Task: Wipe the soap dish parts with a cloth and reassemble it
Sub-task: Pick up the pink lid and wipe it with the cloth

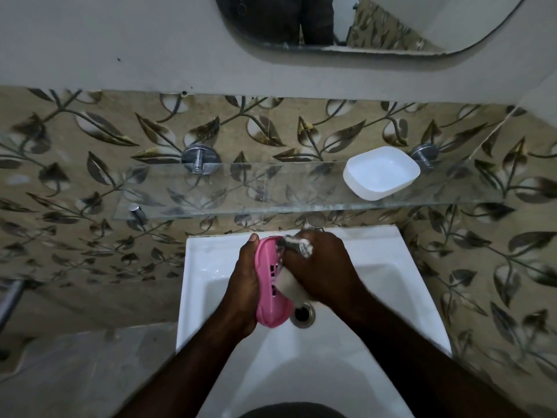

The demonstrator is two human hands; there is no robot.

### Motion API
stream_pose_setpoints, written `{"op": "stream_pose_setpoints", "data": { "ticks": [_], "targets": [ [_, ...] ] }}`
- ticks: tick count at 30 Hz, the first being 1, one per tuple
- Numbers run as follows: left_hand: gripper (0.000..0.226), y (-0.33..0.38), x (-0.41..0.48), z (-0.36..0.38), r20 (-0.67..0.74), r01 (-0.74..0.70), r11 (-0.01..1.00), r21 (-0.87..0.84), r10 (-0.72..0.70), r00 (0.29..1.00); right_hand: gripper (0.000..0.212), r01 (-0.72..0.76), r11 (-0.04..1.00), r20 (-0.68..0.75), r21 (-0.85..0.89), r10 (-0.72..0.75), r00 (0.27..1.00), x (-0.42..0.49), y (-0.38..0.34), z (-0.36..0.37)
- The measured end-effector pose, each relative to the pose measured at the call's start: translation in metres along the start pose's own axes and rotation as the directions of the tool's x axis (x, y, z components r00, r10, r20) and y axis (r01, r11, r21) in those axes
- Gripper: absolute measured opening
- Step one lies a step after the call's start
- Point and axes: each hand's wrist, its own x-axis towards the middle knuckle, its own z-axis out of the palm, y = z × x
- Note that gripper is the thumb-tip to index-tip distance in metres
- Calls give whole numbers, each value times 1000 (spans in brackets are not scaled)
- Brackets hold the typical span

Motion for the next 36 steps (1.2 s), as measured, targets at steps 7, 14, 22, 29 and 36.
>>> {"op": "stream_pose_setpoints", "data": {
  "ticks": [7,14,22,29,36],
  "targets": [
    [60,7,8,-6,17,29,999,27,-29,999,25,328,939,51,-98,-325,944,-24,-19,9],
    [60,-2,5,-6,-12,25,1000,17,-25,1000,30,224,974,12,-43,-224,975,-9,-8,-4],
    [59,-2,5,-9,-1,29,999,31,-29,1000,35,359,917,121,-175,-342,932,-17,-12,-9],
    [61,7,5,-19,-30,40,998,46,-38,999,38,418,906,271,-63,-387,881,-42,-18,-2],
    [53,1,0,-6,29,-7,1000,-21,8,1000,30,301,954,12,-5,-301,954,-9,-18,-3]
  ]
}}
